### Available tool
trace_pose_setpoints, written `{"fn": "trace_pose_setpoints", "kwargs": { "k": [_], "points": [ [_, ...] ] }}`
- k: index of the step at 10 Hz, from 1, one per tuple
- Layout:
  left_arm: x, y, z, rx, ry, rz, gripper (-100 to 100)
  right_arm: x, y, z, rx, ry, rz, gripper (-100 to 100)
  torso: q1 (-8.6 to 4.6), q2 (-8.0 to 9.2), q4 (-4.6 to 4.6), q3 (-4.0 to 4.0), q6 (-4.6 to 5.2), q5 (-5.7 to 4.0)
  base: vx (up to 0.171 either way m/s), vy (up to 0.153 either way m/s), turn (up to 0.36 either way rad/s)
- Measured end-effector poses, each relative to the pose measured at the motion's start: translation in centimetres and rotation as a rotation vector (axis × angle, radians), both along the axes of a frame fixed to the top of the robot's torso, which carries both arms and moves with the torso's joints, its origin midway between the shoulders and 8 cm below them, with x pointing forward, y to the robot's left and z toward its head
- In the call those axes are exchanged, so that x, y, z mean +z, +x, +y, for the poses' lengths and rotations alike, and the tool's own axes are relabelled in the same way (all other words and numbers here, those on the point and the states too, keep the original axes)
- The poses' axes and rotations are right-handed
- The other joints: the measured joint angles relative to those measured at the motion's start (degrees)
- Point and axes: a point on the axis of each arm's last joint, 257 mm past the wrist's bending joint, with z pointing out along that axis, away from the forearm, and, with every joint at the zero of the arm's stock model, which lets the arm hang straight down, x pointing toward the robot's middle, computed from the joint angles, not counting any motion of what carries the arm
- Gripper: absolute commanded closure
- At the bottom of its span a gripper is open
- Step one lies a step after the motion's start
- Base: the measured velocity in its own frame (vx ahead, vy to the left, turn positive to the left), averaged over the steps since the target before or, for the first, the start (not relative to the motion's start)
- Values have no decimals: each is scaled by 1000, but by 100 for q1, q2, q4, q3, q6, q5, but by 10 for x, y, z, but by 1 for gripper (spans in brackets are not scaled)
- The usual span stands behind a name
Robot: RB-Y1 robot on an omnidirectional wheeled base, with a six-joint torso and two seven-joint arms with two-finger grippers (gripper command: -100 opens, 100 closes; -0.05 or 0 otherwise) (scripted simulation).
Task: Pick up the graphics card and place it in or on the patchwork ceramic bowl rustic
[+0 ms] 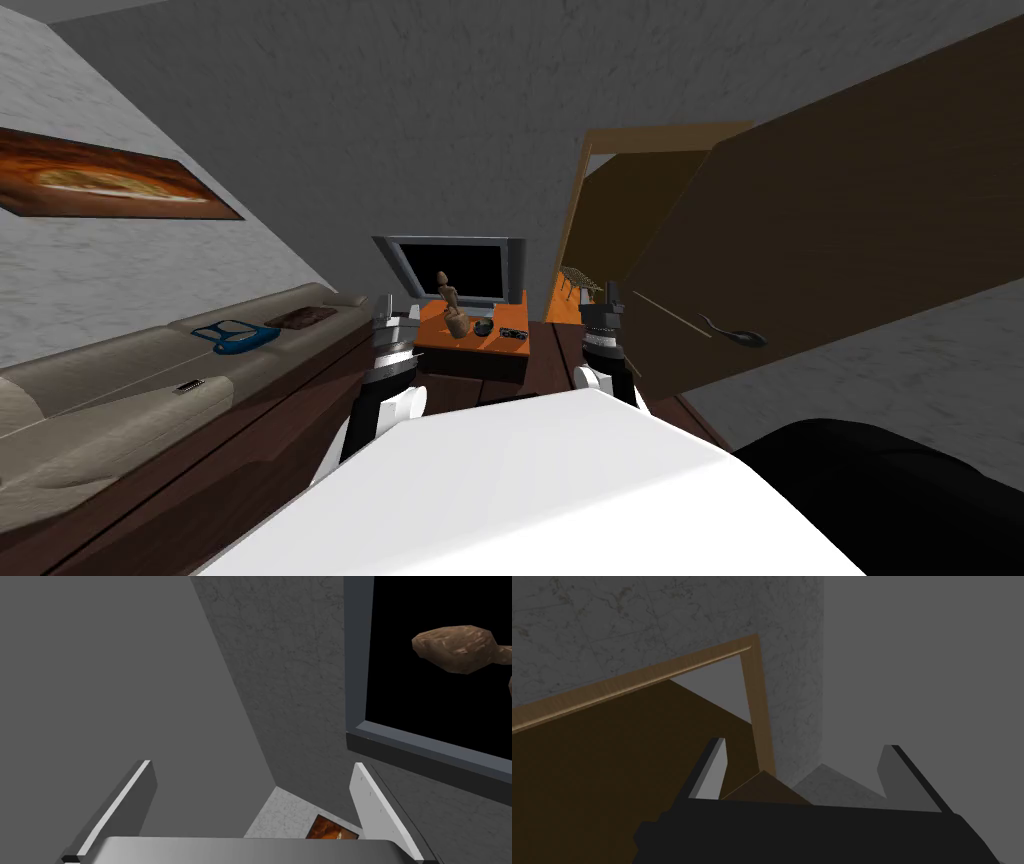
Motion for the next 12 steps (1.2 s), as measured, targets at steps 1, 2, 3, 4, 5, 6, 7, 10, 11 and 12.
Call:
{"fn": "trace_pose_setpoints", "kwargs": {
  "k": [1,2,3,4,5,6,7,10,11,12],
  "points": [
    [0,0,0,0,0,0,0,0,1,6,7,-36,8,-100,9,30,5,16,-2,2,-236,42,127],
    [0,0,0,0,0,0,0,-1,4,12,12,-79,17,-100,14,73,15,41,-2,3,-274,35,103],
    [0,0,0,0,0,0,0,-3,7,18,14,-120,29,-100,12,97,21,55,-1,3,-292,38,136],
    [0,0,0,0,0,0,0,-7,10,23,15,-163,44,-100,13,110,24,63,-1,3,-257,37,163],
    [0,0,0,0,0,0,0,-14,13,26,14,-207,61,-100,11,104,24,61,-1,3,-215,26,207],
    [0,0,0,0,0,0,0,-19,17,31,11,-254,80,-100,6,91,21,53,-2,2,-246,70,243],
    [0,0,0,0,0,0,0,-28,22,36,7,-302,105,-100,19,95,21,55,-2,4,-220,78,266],
    [0,0,0,0,0,0,0,-66,38,39,-14,-460,205,-100,-5,83,19,49,-3,0,-201,29,365],
    [0,0,0,0,0,0,0,-84,40,41,-20,-515,246,-100,-7,77,18,46,-1,-1,-109,36,90],
    [0,0,0,0,0,0,0,-93,43,41,-25,-544,266,-100,-8,54,14,33,3,-2,-80,34,275]
  ]
}}
